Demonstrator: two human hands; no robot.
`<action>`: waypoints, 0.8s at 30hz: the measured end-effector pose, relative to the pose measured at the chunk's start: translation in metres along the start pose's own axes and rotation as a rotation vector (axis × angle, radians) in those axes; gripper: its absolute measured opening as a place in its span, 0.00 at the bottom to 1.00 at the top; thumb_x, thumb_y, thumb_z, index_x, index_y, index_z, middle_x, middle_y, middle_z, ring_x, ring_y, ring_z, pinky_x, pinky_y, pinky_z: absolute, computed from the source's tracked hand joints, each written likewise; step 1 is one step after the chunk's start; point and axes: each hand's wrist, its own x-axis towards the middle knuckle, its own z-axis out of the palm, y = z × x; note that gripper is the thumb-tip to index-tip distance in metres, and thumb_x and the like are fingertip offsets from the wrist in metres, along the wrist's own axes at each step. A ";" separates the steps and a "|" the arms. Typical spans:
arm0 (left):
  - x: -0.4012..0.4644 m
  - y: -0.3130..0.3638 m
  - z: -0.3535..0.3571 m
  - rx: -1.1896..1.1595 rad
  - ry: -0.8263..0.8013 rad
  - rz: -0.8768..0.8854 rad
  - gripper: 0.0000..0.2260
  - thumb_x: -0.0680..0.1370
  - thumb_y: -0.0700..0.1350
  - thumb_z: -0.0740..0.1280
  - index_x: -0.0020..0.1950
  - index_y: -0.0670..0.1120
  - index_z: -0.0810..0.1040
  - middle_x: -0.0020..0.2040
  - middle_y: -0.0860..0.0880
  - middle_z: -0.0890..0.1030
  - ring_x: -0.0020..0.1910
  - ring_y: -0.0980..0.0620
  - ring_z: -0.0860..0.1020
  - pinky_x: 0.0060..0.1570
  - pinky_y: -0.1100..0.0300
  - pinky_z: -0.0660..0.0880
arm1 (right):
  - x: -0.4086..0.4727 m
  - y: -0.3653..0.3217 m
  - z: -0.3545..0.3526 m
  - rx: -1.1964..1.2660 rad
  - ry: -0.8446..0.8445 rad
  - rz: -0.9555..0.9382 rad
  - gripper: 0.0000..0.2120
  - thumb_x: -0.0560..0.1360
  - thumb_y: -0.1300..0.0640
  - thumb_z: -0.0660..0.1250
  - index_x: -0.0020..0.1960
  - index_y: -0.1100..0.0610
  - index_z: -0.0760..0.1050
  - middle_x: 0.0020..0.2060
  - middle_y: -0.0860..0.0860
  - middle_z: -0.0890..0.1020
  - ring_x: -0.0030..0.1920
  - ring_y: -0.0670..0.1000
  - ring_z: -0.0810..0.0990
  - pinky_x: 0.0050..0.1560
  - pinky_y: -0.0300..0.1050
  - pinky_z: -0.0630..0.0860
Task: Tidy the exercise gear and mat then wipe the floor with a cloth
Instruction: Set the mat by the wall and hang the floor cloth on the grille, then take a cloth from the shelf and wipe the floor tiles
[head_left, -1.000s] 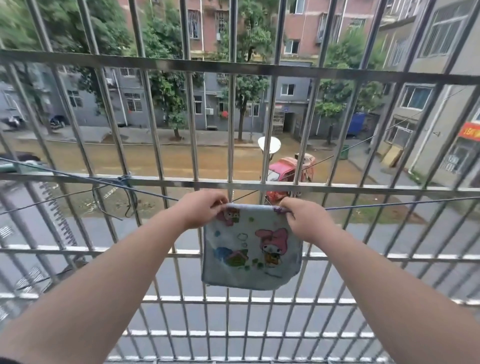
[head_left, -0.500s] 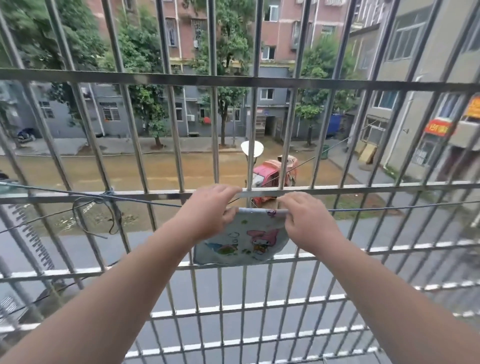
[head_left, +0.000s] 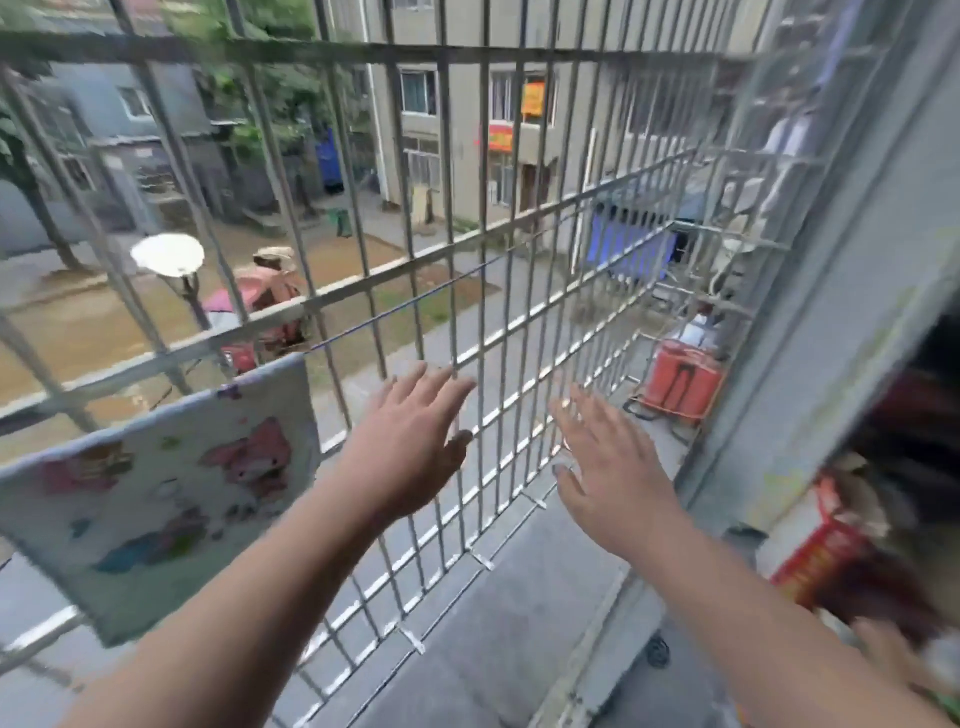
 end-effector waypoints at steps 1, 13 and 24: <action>-0.001 0.023 0.009 -0.017 -0.022 0.033 0.27 0.81 0.58 0.57 0.78 0.55 0.55 0.79 0.50 0.59 0.79 0.45 0.54 0.76 0.45 0.54 | -0.020 0.015 0.001 -0.006 -0.023 0.050 0.31 0.81 0.46 0.53 0.80 0.45 0.46 0.80 0.48 0.44 0.79 0.51 0.41 0.77 0.53 0.43; -0.021 0.366 0.112 -0.153 -0.178 0.404 0.29 0.80 0.59 0.56 0.79 0.56 0.51 0.80 0.48 0.55 0.79 0.43 0.52 0.76 0.44 0.51 | -0.307 0.218 -0.032 -0.061 -0.050 0.503 0.31 0.76 0.48 0.60 0.78 0.49 0.56 0.79 0.52 0.58 0.78 0.56 0.55 0.75 0.60 0.56; -0.067 0.694 0.168 -0.263 -0.301 0.962 0.28 0.81 0.60 0.54 0.79 0.55 0.51 0.81 0.48 0.52 0.80 0.44 0.47 0.76 0.39 0.49 | -0.588 0.358 -0.084 -0.129 0.010 1.123 0.31 0.78 0.46 0.58 0.78 0.51 0.57 0.79 0.53 0.59 0.78 0.57 0.56 0.74 0.62 0.58</action>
